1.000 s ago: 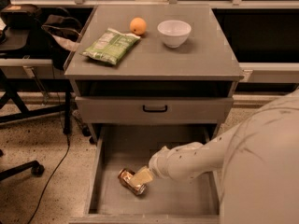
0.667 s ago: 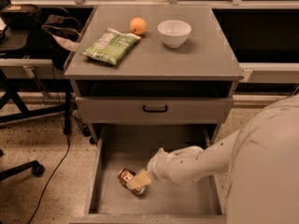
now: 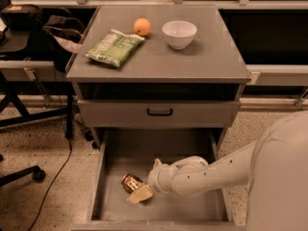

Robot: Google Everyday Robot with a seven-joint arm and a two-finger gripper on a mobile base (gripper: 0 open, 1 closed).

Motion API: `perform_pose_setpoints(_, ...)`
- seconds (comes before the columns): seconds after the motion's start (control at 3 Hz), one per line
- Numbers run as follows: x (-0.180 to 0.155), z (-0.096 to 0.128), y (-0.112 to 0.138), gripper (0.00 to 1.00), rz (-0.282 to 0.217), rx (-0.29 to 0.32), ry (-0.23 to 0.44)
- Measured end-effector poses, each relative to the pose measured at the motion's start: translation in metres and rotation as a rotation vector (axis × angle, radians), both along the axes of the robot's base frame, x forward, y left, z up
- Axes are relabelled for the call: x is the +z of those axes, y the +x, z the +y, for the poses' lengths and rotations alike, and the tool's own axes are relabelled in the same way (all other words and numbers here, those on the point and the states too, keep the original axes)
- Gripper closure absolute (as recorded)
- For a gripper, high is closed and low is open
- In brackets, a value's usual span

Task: Pick orange can from middle drawer and place on counter

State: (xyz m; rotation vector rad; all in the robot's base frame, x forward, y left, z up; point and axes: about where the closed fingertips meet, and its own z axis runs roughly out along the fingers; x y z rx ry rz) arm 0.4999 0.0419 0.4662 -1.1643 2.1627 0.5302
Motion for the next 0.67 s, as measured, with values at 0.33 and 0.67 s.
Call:
perform_pose_setpoints(0.33,-0.0125,-0.0031,0.0151,0.0,-0.027,0.03,-0.015)
perform_pose_setpoints(0.67,-0.0153,0.0,0.016,0.0,-0.03,0.031,-0.004)
